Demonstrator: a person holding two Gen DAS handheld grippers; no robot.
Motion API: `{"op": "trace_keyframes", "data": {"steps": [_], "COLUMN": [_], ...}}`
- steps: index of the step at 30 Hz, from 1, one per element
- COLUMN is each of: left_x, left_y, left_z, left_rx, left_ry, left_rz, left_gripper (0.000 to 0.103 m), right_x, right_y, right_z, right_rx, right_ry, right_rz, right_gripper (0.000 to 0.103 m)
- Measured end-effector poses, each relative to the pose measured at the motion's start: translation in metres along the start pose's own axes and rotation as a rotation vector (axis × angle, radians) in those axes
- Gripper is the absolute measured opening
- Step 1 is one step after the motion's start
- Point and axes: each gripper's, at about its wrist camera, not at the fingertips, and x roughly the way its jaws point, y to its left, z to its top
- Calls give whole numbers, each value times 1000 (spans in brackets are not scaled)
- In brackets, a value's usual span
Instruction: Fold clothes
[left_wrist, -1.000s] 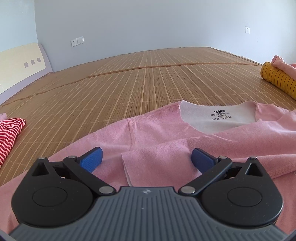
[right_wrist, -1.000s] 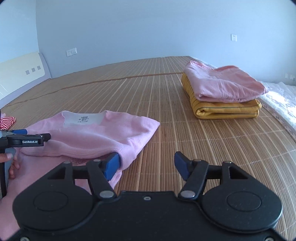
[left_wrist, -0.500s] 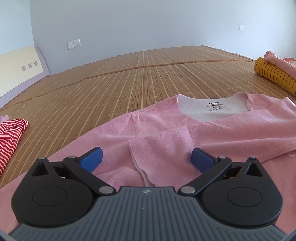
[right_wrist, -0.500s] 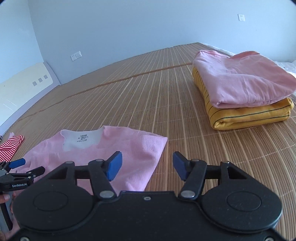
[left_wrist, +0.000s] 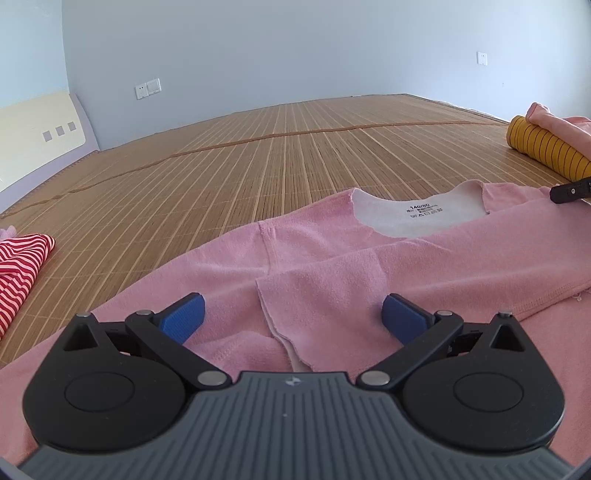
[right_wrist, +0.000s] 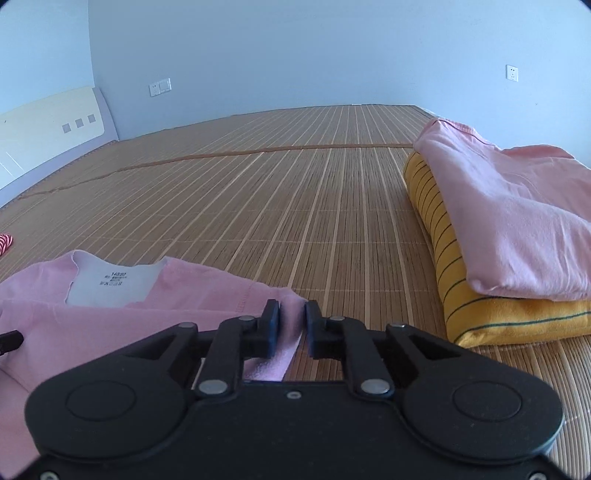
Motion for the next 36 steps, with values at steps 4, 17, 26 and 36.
{"op": "trace_keyframes", "data": {"steps": [4, 17, 26, 36], "left_x": [-1, 1, -22, -21], "left_y": [1, 4, 42, 85], "left_z": [0, -1, 14, 18], "left_rx": [-1, -19, -33, -133], "left_ry": [4, 12, -66, 77], "left_rz": [-1, -11, 153, -223], "left_gripper": [103, 103, 103, 103], "right_x": [-32, -86, -114, -186], "right_y": [6, 75, 74, 123], "right_z": [7, -40, -36, -56], "right_rx": [-75, -379, -330, -250], "right_ry": [-38, 108, 59, -47], "right_rz": [-60, -10, -31, 100], "right_gripper": [35, 34, 46, 67]}}
